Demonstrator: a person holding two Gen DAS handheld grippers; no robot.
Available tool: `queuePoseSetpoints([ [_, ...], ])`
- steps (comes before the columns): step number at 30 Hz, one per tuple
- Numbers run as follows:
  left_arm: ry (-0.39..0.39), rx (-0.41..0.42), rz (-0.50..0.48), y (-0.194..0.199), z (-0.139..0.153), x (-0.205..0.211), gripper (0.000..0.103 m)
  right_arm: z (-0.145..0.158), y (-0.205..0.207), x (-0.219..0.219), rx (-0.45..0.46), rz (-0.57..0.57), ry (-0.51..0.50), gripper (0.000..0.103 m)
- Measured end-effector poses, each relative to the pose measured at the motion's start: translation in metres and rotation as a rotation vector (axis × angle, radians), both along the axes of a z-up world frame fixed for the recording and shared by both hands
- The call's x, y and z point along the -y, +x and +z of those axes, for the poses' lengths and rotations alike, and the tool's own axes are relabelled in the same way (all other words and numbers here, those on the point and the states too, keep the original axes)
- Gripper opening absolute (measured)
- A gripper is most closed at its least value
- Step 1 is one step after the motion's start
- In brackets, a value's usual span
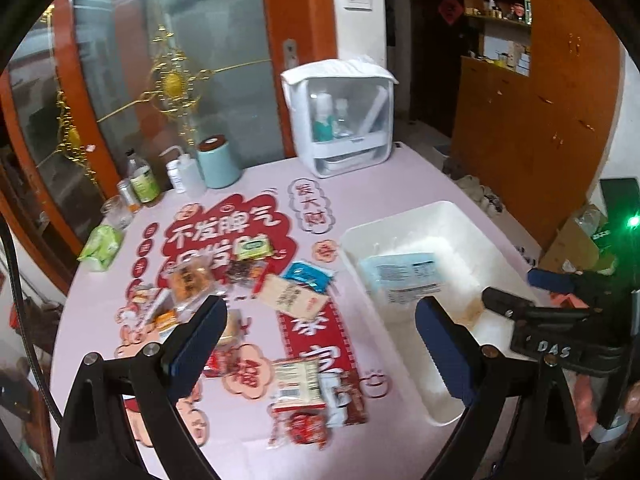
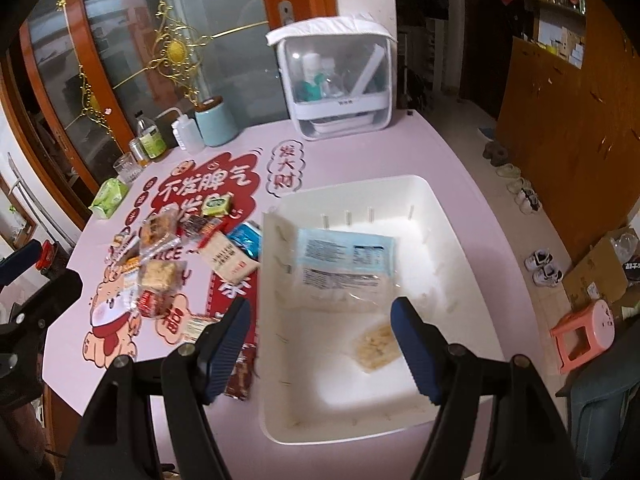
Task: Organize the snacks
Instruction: 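Move both tools back over the remaining snacks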
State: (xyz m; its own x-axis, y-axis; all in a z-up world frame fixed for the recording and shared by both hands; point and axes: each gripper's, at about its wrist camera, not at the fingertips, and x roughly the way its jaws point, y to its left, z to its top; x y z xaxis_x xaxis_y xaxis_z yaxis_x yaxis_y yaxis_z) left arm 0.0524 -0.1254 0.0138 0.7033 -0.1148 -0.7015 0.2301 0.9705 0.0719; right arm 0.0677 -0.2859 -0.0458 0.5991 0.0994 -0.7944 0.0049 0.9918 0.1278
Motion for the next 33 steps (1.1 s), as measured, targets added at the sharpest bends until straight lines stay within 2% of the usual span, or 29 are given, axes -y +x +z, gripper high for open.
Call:
queuePoseSetpoints([
  [4,0.017,0.015,0.023,-0.002,0.006,-0.026,0.095,0.010,-0.001,-0.030,0.011,0.005,-0.013,0.073],
  [10,-0.026,0.008,0.074,0.005,0.015,-0.083,0.095,0.024,0.000,-0.079,0.029,0.018,-0.039,0.073],
  [20,-0.048,0.016,0.137,0.027,0.018,-0.178,0.095,0.032,0.014,-0.156,0.042,0.025,-0.110,0.073],
  [27,-0.085,-0.025,0.173,0.058,-0.006,-0.235,0.095,0.018,0.034,-0.198,0.025,0.029,-0.097,0.073],
  [33,-0.077,-0.075,0.203,0.084,-0.042,-0.272,0.095,-0.015,0.059,-0.229,-0.040,0.073,-0.059,0.073],
])
